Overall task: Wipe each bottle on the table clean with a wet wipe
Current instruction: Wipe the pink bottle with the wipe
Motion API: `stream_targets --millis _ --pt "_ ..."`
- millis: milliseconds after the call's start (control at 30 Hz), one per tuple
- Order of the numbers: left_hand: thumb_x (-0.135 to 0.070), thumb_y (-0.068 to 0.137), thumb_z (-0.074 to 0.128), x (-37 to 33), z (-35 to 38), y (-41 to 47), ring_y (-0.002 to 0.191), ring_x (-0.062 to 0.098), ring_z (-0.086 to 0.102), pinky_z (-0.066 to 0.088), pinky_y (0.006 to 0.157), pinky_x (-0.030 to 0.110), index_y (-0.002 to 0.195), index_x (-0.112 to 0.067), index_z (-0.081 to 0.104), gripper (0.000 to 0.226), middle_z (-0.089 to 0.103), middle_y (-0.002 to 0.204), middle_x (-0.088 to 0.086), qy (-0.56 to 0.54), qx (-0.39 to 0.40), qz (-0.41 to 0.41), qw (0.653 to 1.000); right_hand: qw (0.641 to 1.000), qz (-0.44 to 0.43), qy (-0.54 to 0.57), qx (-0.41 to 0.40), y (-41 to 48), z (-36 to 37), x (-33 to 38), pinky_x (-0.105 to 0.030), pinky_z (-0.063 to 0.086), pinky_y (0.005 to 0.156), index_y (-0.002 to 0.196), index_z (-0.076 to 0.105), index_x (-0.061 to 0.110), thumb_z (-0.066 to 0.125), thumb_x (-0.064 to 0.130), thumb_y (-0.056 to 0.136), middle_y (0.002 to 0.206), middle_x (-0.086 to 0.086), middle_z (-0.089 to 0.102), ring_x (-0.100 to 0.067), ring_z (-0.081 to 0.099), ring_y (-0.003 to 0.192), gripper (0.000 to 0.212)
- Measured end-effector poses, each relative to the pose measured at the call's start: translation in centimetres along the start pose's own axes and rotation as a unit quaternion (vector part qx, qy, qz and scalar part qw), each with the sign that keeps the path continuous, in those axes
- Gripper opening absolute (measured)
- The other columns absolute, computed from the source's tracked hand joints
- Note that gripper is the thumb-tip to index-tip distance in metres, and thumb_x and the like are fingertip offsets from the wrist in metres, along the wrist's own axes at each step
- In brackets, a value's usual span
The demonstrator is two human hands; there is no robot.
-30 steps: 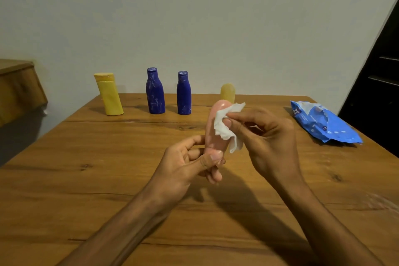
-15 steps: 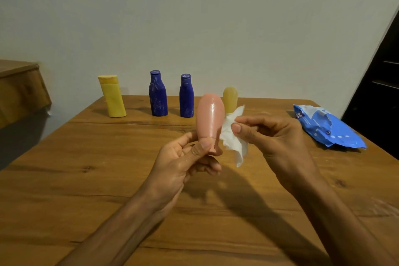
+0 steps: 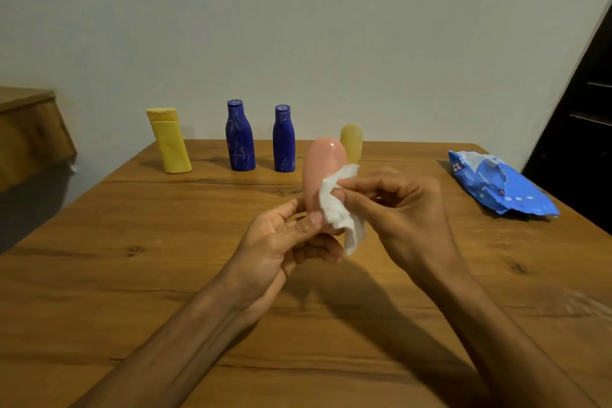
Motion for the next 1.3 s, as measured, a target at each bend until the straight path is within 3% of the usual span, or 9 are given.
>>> stream_targets --millis 100,233,400,567,767,967,1167,1300 --pt "-0.017 0.077 0.064 0.2 0.1 -0.1 0.075 0.023 0.069 0.058 0.071 0.031 0.122 -0.005 0.058 0.047 0.073 0.094 0.020 0.001 0.010 -0.016 1.000 0.999 -0.001 0.020 -0.050 0.1 -0.5 -0.2 -0.015 0.053 0.069 0.089 0.073 0.022 0.073 0.019 0.074 0.091 0.004 0.072 -0.006 0.067 0.084 0.015" --pt "-0.016 0.077 0.061 0.1 -0.3 -0.1 0.087 0.025 0.070 0.058 0.081 0.036 0.123 -0.007 0.057 0.047 0.073 0.103 0.017 -0.013 -0.003 -0.020 1.000 0.999 -0.017 -0.037 0.032 -0.1 0.3 0.2 -0.017 0.054 0.074 0.089 0.072 0.027 0.068 0.034 0.069 0.093 0.011 0.069 -0.006 0.064 0.089 0.021" --pt "-0.018 0.082 0.066 0.3 0.0 -0.2 0.074 0.024 0.068 0.058 0.074 0.033 0.124 -0.006 0.058 0.044 0.072 0.094 0.021 0.022 0.013 -0.017 1.000 0.998 -0.039 -0.024 -0.044 0.4 -0.8 0.1 -0.013 0.053 0.069 0.091 0.069 0.029 0.067 0.032 0.072 0.092 0.010 0.069 -0.004 0.066 0.085 0.019" --pt "-0.012 0.078 0.060 0.3 0.1 -0.2 0.075 0.026 0.070 0.059 0.069 0.032 0.119 -0.004 0.059 0.042 0.071 0.096 0.024 -0.031 0.019 -0.033 0.999 0.997 -0.030 -0.063 0.033 0.6 -0.2 -0.2 -0.016 0.052 0.068 0.092 0.071 0.029 0.066 0.036 0.072 0.092 0.012 0.065 -0.005 0.061 0.087 0.022" --pt "-0.017 0.086 0.064 0.7 0.3 -0.3 0.077 0.027 0.069 0.060 0.070 0.029 0.127 0.001 0.055 0.046 0.070 0.095 0.023 -0.038 0.033 -0.056 0.997 0.999 -0.008 -0.009 -0.031 1.1 -1.4 -0.8 -0.023 0.055 0.069 0.092 0.074 0.022 0.070 0.027 0.074 0.092 0.005 0.070 -0.010 0.066 0.084 0.019" --pt "-0.014 0.076 0.061 0.5 -0.2 -0.1 0.082 0.028 0.072 0.060 0.076 0.035 0.127 -0.009 0.053 0.052 0.072 0.104 0.021 -0.008 0.004 -0.037 0.999 0.992 -0.029 -0.104 0.067 0.5 0.0 -0.5 -0.015 0.052 0.069 0.097 0.072 0.027 0.070 0.036 0.071 0.095 0.017 0.063 -0.001 0.060 0.088 0.028" --pt "-0.016 0.080 0.066 0.7 0.1 -0.3 0.074 0.025 0.068 0.059 0.074 0.032 0.127 -0.012 0.053 0.048 0.071 0.093 0.023 0.051 0.026 -0.032 0.998 0.996 -0.046 -0.068 -0.030 0.8 -1.0 -0.7 -0.019 0.053 0.065 0.094 0.073 0.022 0.071 0.027 0.076 0.090 0.007 0.070 -0.009 0.065 0.082 0.018" --pt "-0.016 0.072 0.067 0.6 -0.1 -0.1 0.079 0.026 0.071 0.060 0.074 0.032 0.127 -0.016 0.052 0.057 0.073 0.103 0.017 0.072 0.006 -0.018 0.997 0.990 -0.061 -0.113 0.053 0.5 -0.1 -0.3 -0.013 0.050 0.068 0.094 0.074 0.020 0.072 0.021 0.078 0.095 0.012 0.067 -0.004 0.062 0.089 0.016"
Point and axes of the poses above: each hand's wrist, its own y-axis towards the middle knuckle, its own z-axis out of the palm, x = y × z, the point moved 5 cm from there along y, towards the middle knuckle
